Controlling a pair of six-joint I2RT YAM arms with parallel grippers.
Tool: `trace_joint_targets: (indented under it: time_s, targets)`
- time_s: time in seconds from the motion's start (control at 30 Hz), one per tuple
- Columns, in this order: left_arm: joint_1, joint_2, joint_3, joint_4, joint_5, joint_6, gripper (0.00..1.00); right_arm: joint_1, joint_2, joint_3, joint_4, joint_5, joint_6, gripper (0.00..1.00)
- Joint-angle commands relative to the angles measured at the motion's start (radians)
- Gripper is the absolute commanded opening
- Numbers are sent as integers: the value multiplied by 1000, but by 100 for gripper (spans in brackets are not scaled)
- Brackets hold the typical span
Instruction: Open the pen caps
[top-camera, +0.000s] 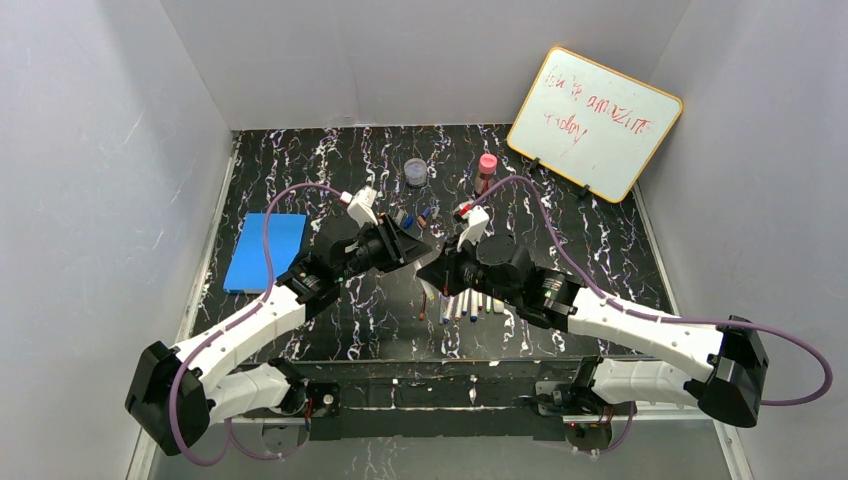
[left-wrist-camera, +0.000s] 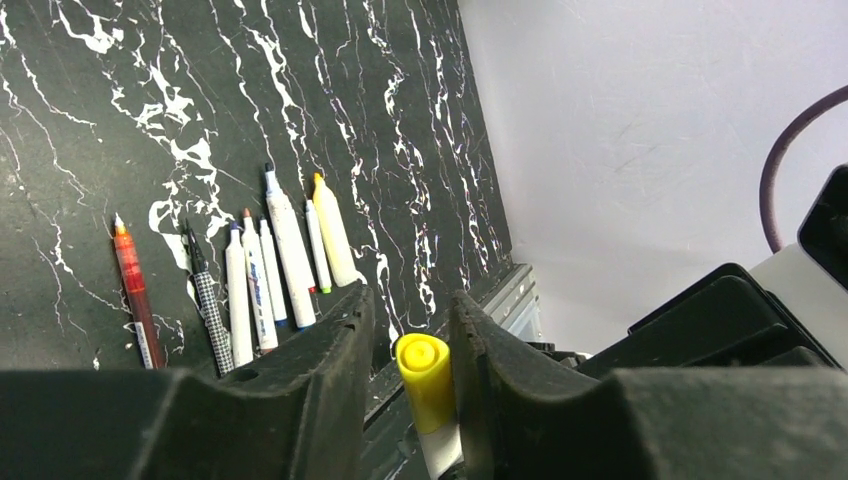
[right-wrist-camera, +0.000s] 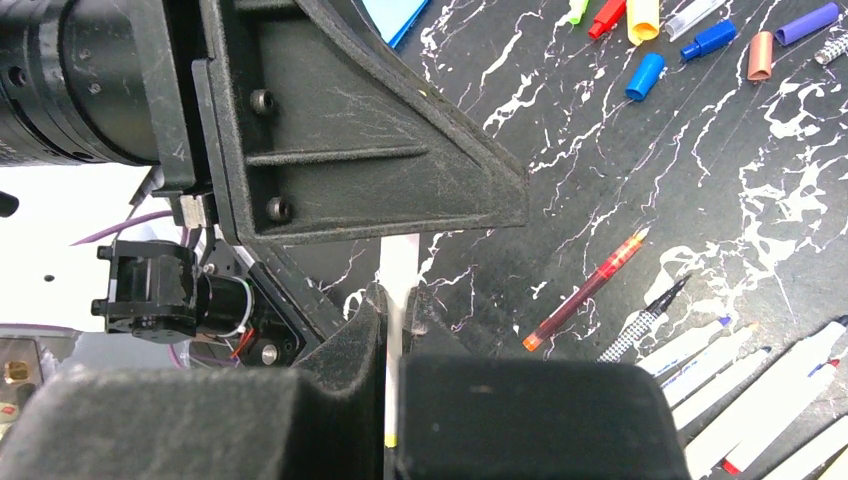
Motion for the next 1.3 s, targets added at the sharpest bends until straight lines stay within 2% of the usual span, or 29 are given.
trace_joint_targets:
  time_s: [0.0,0.17,0.8,0.87,1.03,1.27]
  targets:
    - [-4,-22,-8,-36,-20,13,37,2,-32,-15,95,18,4,1]
    - [-5,-38,5,-54,-37,6,40,2,-52,-30,66,65,6,1]
    - [-5,-64,23,-75,-63,-1,32,2,-44,-35,49,67,9,1]
    - [-5,-64,27,-75,-67,-2,33,2,-43,-38,52,61,10,1]
    - [-5,-60,45,-78,-77,-6,47,2,-45,-41,54,57,14,1]
    - [-4,-64,54,-60,-91,-28,43,2,-45,-41,53,54,13,1]
